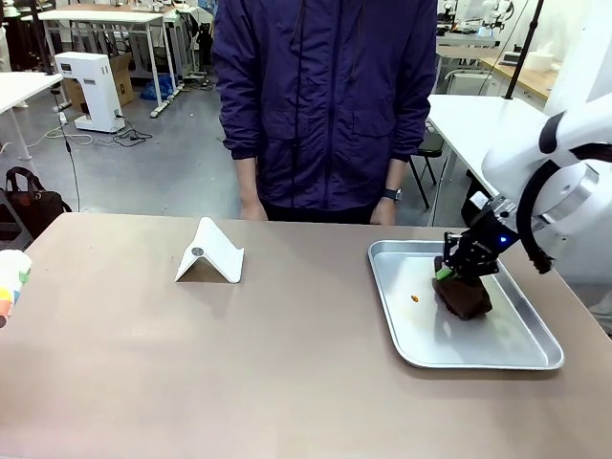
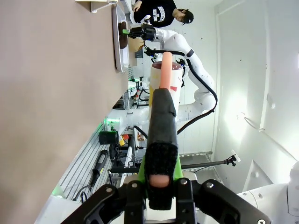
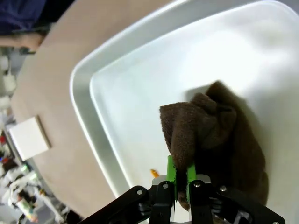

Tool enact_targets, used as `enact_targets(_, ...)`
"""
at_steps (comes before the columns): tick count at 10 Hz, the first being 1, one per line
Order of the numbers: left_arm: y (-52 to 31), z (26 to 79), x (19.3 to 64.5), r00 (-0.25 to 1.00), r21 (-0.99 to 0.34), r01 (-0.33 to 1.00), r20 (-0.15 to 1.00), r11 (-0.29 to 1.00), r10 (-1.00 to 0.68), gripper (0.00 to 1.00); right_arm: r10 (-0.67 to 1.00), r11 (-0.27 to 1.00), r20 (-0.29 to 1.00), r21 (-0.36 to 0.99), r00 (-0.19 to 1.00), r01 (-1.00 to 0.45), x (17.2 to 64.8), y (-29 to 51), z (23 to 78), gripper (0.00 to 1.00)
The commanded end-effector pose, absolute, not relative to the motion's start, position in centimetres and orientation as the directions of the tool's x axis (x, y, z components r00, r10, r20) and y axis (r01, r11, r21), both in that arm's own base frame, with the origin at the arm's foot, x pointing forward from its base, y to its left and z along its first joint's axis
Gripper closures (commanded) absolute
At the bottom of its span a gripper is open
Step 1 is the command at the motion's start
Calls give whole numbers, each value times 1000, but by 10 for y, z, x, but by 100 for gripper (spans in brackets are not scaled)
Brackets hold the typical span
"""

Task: Clean the surface of the table.
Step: Clean the area not pointed to by the person.

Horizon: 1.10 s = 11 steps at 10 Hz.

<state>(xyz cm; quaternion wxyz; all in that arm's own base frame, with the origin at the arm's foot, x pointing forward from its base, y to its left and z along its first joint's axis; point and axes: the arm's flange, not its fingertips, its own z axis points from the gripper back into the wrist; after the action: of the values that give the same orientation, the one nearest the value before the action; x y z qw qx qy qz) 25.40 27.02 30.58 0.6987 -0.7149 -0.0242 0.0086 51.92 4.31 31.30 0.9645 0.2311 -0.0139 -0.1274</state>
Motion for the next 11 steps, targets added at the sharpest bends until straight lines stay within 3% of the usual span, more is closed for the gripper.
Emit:
enact_targets(1,268,310,250,999,-999,24,23,-27,42,78,-167,826,-132,522,977,212,525,44,307,91)
enact_targets(4,268,310,250,999,-999,24,23,-27,42,78,-19,816,-168,567,986,112,514,73,300,91)
enact_targets(8,268,310,250,999,-999,24,23,-27,42,78,148,888,-139,455,979,-69,497,98,287,91)
enact_targets(9,268,310,250,999,-999,24,23,-27,42,78,118,921,-133,385,984,-58,498,91,286,91)
enact_targets(11,268,310,250,999,-999,24,23,-27,42,78,-13,925,-72,378,997,39,505,72,288,91)
